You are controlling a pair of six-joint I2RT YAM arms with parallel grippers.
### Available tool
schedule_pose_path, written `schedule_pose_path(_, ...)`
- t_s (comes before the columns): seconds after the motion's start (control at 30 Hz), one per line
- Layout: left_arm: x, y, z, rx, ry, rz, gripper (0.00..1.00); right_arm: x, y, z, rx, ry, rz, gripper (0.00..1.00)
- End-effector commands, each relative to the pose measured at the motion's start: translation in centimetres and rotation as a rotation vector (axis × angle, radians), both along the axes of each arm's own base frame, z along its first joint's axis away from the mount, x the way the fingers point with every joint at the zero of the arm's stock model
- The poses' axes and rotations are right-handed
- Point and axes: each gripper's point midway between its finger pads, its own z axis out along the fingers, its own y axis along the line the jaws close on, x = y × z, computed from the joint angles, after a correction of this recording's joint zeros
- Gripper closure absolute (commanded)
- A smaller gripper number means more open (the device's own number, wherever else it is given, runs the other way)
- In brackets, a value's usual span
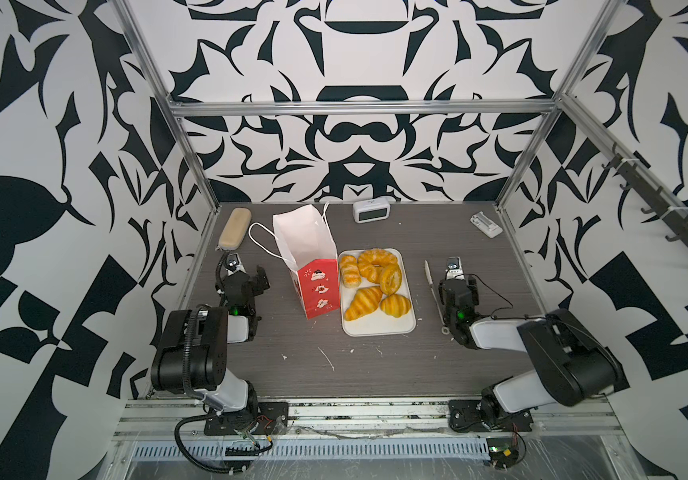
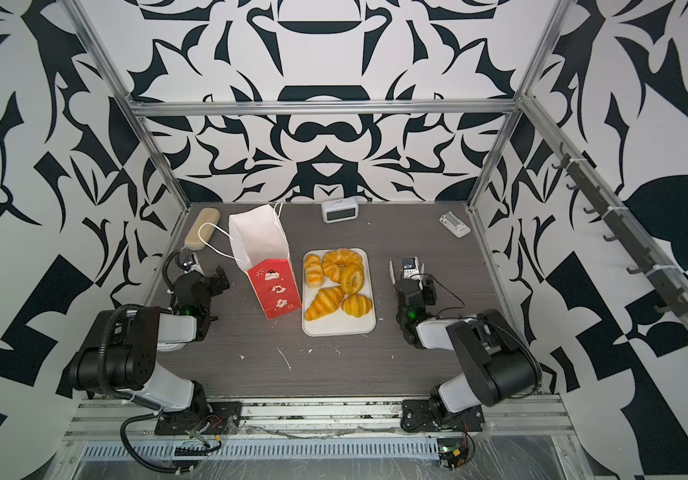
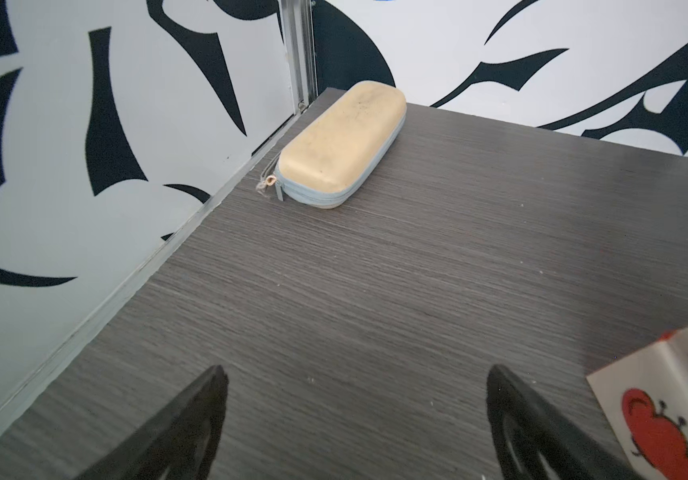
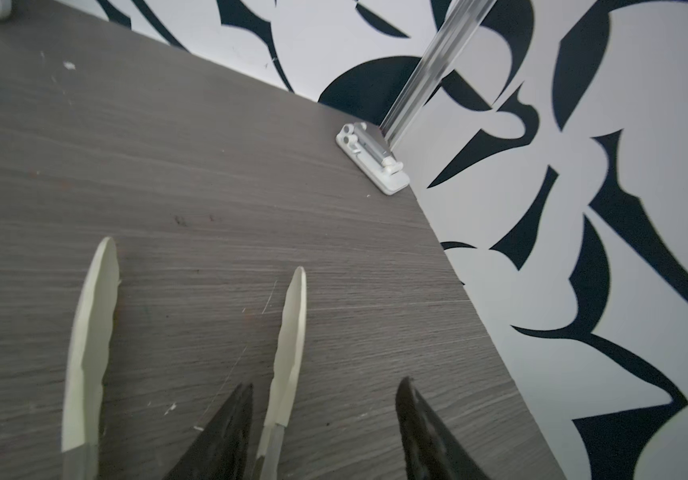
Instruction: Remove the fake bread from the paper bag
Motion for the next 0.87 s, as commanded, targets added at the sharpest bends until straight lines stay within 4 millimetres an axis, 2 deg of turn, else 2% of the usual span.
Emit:
schedule_pose_path(0.0,0.0,-0.2,0.3,-0.016,-0.033,-0.007,0.01,1.9,0.4,3.3,0.032,-0.162,-0.008,0.41)
schedule_pose_path(0.17,0.0,-0.2,0.3,-0.015,-0.033,-0.008,0.01,1.2,-1.5,2.4,0.195,-0.181,0.008,0.42)
schedule_pose_path(0.23,0.1,-0.2,0.4,-0.015,-0.034,-0.008,0.01,1.2,-1.9,1.2,0.288,-0.181,0.039,0.41)
schedule_pose_path(0.3,0.0,-0.3,0.3,-0.014,-0.033,-0.010,0.01,1.9,-1.3,1.0,0.213,-0.158,0.062,0.40)
schedule_pose_path(0.4,0.0,-0.2,0.3,-0.015,-0.032,-0.008,0.01,1.9,-1.5,0.8,0.241,-0.141,0.056,0.39)
schedule_pose_path(0.53,0.0,-0.3,0.3,-0.014,-0.032,-0.010,0.01,1.8,-1.6,0.7,0.243,-0.135,0.054,0.29)
schedule_pose_path(0.57,0.0,-0.2,0.3,-0.014,-0.032,-0.009,0.01,1.8,-1.6,0.7,0.241,-0.138,0.051,0.24)
schedule_pose_path(0.6,0.0,-0.2,0.3,-0.015,-0.033,-0.009,0.01,1.8,-1.6,0.7,0.239,-0.139,0.052,0.15)
schedule_pose_path(0.63,0.0,-0.2,0.3,-0.015,-0.032,-0.009,0.01,1.8,-1.6,0.8,0.239,-0.142,0.051,0.11)
schedule_pose_path(0.83,0.1,-0.2,0.3,-0.014,-0.030,-0.011,0.01,1.8,-1.7,0.8,0.238,-0.142,0.049,0.11)
